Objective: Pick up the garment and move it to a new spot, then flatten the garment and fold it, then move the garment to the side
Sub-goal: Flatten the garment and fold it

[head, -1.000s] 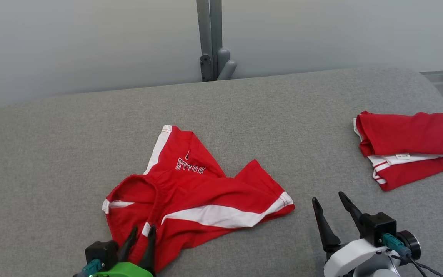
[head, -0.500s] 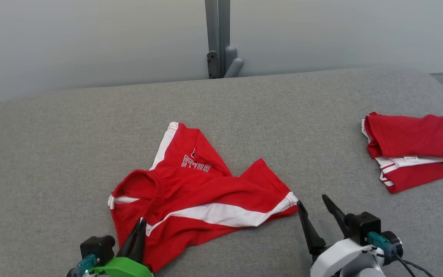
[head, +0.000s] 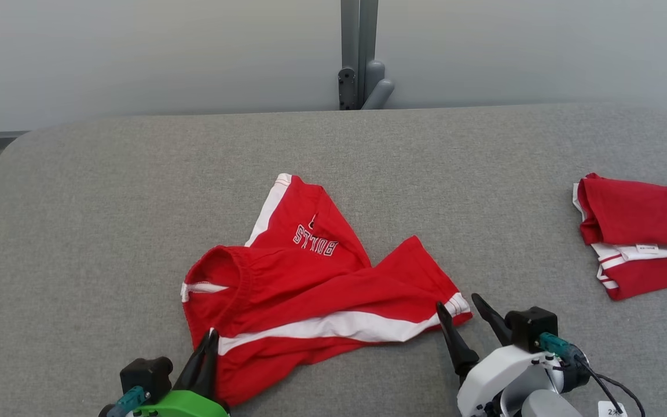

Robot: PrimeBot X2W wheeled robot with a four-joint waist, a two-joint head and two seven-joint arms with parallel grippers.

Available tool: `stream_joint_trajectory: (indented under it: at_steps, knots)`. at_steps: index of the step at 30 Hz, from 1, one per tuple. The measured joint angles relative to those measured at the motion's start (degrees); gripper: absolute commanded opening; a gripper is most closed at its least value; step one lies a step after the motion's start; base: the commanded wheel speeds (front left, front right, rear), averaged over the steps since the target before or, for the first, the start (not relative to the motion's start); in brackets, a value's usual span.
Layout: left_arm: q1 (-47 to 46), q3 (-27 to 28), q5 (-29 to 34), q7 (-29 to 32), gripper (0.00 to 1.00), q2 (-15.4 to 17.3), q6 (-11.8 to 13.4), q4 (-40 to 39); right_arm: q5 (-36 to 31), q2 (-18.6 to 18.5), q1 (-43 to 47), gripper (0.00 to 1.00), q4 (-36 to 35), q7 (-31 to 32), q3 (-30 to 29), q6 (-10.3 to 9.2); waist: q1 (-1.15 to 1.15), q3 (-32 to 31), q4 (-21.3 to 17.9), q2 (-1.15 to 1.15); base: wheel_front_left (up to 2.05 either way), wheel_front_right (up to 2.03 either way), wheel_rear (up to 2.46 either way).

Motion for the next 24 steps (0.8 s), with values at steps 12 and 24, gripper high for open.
stream_joint_trajectory:
  at_steps: [12, 24]
  knots:
    - [0.0, -0.3, 0.2, 0.0, 0.0, -0.2, 0.0, -0.5, 2.5, 0.0, -2.3, 0.89, 5.0, 0.0, 1.5, 0.0, 0.0, 0.7, 0.7, 0.0, 0.0, 0.0, 0.0]
    - [0.0, -0.4, 0.3, 0.0, 0.0, -0.2, 0.0, -0.5, 2.0, 0.0, -2.9, 0.39, 5.3, 0.0, 2.4, 0.0, 0.0, 1.2, 0.7, 0.0, 0.0, 0.0, 0.0]
